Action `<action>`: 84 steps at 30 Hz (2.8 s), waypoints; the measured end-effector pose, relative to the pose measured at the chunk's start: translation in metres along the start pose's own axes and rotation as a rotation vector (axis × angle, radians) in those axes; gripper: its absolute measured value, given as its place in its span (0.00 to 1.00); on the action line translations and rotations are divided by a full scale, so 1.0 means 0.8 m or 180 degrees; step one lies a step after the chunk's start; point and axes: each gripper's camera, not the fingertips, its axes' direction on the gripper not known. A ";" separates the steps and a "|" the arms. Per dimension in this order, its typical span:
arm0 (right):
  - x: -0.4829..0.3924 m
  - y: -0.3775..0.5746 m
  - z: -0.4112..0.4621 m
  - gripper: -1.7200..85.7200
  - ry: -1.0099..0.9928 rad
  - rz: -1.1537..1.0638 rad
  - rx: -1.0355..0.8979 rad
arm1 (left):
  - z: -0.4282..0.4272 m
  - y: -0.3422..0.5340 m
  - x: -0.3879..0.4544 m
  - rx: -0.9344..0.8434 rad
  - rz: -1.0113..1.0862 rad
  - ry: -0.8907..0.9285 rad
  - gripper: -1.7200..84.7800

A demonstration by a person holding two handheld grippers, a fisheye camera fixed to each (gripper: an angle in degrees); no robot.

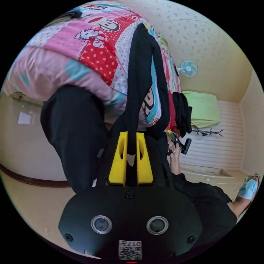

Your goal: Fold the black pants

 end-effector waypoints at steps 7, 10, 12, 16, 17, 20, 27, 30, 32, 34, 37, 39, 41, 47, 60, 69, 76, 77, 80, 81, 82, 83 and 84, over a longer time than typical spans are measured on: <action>0.022 0.010 0.058 0.16 -0.0250 0.0077 -0.0266 | -0.017 -0.020 0.073 0.0320 0.0536 -0.0856 0.14; 0.018 0.017 0.093 0.16 -0.0313 -0.0053 -0.0587 | 0.004 -0.062 0.073 0.0244 0.0548 -0.0752 0.15; 0.017 0.031 0.109 0.14 -0.0394 -0.0062 -0.0641 | 0.034 -0.089 0.059 0.0032 0.0382 -0.0897 0.12; 0.012 0.055 0.101 0.07 -0.0505 -0.0182 -0.0604 | 0.068 -0.107 0.048 -0.0426 0.0158 0.0003 0.05; 0.012 0.065 0.090 0.07 -0.0567 -0.0247 -0.0546 | 0.056 -0.100 0.055 -0.0297 0.0306 0.0560 0.04; 0.021 0.093 0.067 0.05 -0.0613 -0.0337 -0.0384 | 0.031 -0.077 0.036 0.0001 0.0174 0.1212 0.03; 0.018 0.143 0.032 0.05 -0.0959 -0.0387 -0.0103 | 0.036 -0.014 0.021 -0.0269 -0.0074 -0.0310 0.12; -0.043 0.154 0.012 0.04 -0.0980 -0.0931 -0.0044 | 0.016 -0.015 0.069 -0.0056 0.0351 -0.0149 0.13; -0.080 0.153 0.024 0.04 -0.0862 -0.1171 -0.0243 | 0.015 -0.031 0.133 -0.0034 0.0909 -0.0200 0.15; -0.109 0.153 0.047 0.04 -0.0780 -0.1323 -0.0447 | 0.025 -0.049 0.177 -0.0052 0.1248 -0.0280 0.17; -0.143 0.166 0.085 0.05 -0.0916 -0.1553 -0.0549 | 0.063 -0.094 0.225 -0.0262 0.1510 -0.0338 0.19; -0.163 0.180 0.104 0.05 -0.1024 -0.1645 -0.0567 | 0.091 -0.124 0.242 -0.0445 0.1586 -0.0274 0.20; -0.171 0.189 0.115 0.05 -0.1014 -0.1656 -0.0562 | 0.131 -0.155 0.257 -0.0674 0.1670 -0.0296 0.20; -0.143 0.207 0.144 0.06 -0.0954 -0.1678 -0.0781 | 0.193 -0.173 0.225 -0.0949 0.1644 -0.0268 0.08; 0.015 -0.205 0.231 0.17 -0.0054 -0.1347 -0.0512 | 0.166 -0.168 0.107 -0.0701 0.1180 0.0419 0.06; 0.210 -0.458 0.399 0.16 -0.0574 0.0439 0.0037 | 0.153 -0.184 0.065 -0.0632 0.1251 0.0903 0.06; 0.191 -0.497 0.422 0.06 -0.1091 0.0355 0.0379 | 0.110 -0.180 -0.007 -0.0257 0.0898 0.1283 0.05; 0.160 -0.496 0.421 0.06 -0.1209 0.0119 0.0463 | 0.099 -0.176 -0.023 -0.0109 0.0774 0.1397 0.05; 0.081 -0.485 0.443 0.06 -0.1542 -0.0266 0.0408 | 0.072 -0.158 -0.057 0.0152 0.0483 0.1615 0.05; 0.055 -0.479 0.460 0.06 -0.1723 -0.0355 0.0341 | 0.066 -0.153 -0.062 0.0208 0.0438 0.1595 0.05; 0.043 -0.476 0.470 0.06 -0.1810 -0.0384 0.0293 | 0.055 -0.144 -0.071 0.0321 0.0368 0.1539 0.05; 0.021 -0.469 0.493 0.06 -0.1915 -0.0429 0.0164 | 0.046 -0.137 -0.078 0.0393 0.0323 0.1475 0.05; 0.003 -0.461 0.515 0.06 -0.1910 -0.0479 0.0047 | 0.043 -0.134 -0.081 0.0405 0.0304 0.1446 0.05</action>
